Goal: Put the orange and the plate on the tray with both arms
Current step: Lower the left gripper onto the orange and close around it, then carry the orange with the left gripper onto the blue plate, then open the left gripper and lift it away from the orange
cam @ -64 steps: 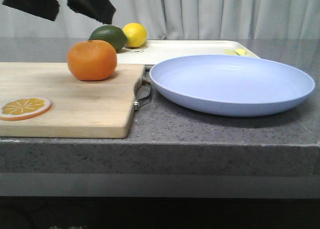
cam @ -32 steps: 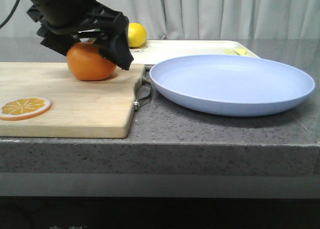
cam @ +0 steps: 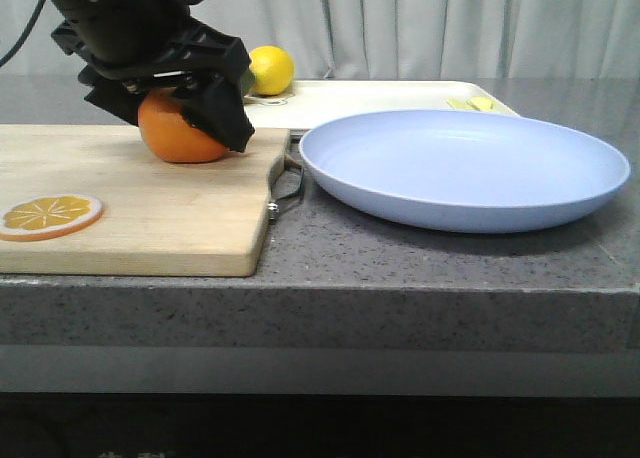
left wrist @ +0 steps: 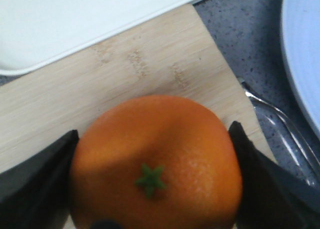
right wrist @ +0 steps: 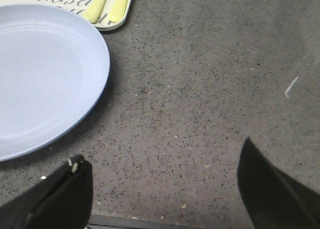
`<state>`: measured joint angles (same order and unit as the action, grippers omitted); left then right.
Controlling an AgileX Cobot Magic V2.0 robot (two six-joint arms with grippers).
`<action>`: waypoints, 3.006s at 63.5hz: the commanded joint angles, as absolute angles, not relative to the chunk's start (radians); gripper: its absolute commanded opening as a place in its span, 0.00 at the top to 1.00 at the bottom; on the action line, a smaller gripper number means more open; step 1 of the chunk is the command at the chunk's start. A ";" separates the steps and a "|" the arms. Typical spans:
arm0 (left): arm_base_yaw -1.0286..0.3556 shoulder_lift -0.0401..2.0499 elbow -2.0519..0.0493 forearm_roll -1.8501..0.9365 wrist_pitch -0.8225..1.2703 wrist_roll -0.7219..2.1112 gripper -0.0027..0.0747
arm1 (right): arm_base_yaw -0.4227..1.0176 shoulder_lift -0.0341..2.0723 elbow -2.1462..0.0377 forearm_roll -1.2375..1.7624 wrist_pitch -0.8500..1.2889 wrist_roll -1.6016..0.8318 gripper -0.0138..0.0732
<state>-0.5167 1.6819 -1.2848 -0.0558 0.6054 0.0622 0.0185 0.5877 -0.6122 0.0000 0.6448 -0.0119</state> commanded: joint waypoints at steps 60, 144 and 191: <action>-0.853 1.907 -1.784 -0.043 0.645 0.063 0.50 | 0.012 0.596 -0.648 -0.016 0.586 -0.020 0.15; -0.850 1.402 -1.409 -0.028 0.588 0.036 0.12 | 0.012 0.596 -0.648 -0.016 0.586 -0.020 0.15; -0.752 0.745 -0.855 -0.028 0.584 0.036 0.12 | 0.012 0.596 -0.648 -0.016 0.581 -0.020 0.15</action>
<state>-0.7553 0.7800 -0.8469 -0.0247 0.6597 0.0447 0.0185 0.5877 -0.6122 -0.0070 0.6448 -0.0119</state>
